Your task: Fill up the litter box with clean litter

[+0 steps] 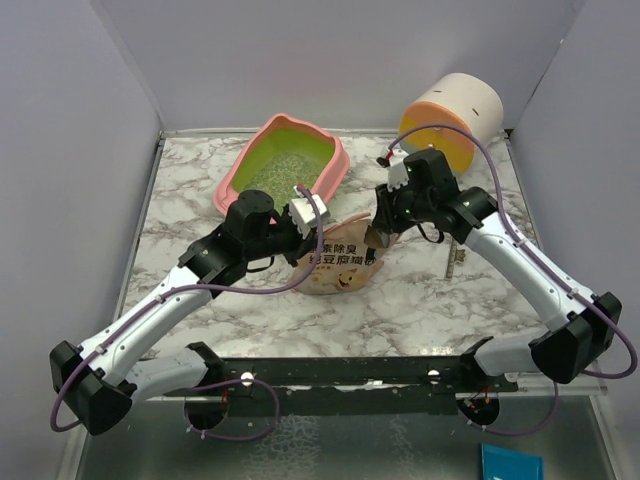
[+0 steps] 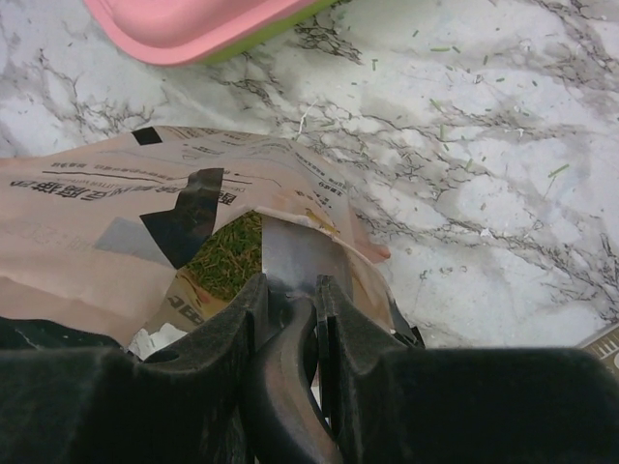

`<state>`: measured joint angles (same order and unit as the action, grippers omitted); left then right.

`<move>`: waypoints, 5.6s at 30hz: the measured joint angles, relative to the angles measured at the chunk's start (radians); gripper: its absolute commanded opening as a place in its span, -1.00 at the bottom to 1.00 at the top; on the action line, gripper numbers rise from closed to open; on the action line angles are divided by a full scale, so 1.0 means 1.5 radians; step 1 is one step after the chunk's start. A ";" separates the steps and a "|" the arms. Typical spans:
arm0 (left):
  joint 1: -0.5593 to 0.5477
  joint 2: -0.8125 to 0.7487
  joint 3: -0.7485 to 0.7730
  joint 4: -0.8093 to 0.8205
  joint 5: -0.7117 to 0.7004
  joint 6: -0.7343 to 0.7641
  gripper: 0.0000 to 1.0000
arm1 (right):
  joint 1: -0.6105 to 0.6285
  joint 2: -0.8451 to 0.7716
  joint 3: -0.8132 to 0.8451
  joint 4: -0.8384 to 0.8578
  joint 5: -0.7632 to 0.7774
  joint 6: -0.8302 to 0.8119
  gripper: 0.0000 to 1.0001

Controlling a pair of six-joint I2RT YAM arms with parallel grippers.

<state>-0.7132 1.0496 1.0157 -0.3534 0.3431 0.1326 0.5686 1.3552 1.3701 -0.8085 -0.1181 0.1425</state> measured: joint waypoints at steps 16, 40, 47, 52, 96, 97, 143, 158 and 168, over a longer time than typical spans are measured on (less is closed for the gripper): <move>0.000 -0.006 -0.038 0.071 0.009 -0.047 -1.00 | 0.008 -0.012 -0.179 0.186 -0.050 0.046 -0.98; 0.000 -0.007 -0.062 0.101 0.011 -0.069 -1.00 | 0.010 0.016 -0.328 0.438 -0.142 0.214 -0.98; 0.000 -0.010 -0.068 0.108 0.010 -0.070 -1.00 | -0.011 0.006 -0.388 0.519 -0.178 0.310 -0.98; -0.001 -0.014 -0.068 0.107 0.007 -0.070 -1.00 | -0.053 -0.017 -0.407 0.542 -0.223 0.374 -0.98; 0.000 -0.073 -0.097 0.105 -0.048 -0.070 -1.00 | -0.381 -0.189 -0.567 0.802 -0.540 0.753 -0.98; 0.000 -0.077 -0.099 0.106 -0.048 -0.070 -1.00 | -0.382 -0.189 -0.576 0.801 -0.538 0.752 -0.98; -0.001 -0.116 -0.145 0.136 -0.136 -0.100 -1.00 | -0.410 -0.121 -0.479 0.813 -0.450 0.742 -0.98; -0.001 -0.134 -0.163 0.147 -0.150 -0.114 -1.00 | -0.411 0.074 -0.225 0.796 -0.453 0.687 -0.98; -0.001 -0.134 -0.163 0.147 -0.149 -0.114 -1.00 | -0.341 0.287 0.070 0.778 -0.456 0.686 -0.98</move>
<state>-0.7147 0.8486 0.7708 -0.1329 0.1192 -0.0391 0.0570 1.7855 1.4757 0.3584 -0.8028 1.1709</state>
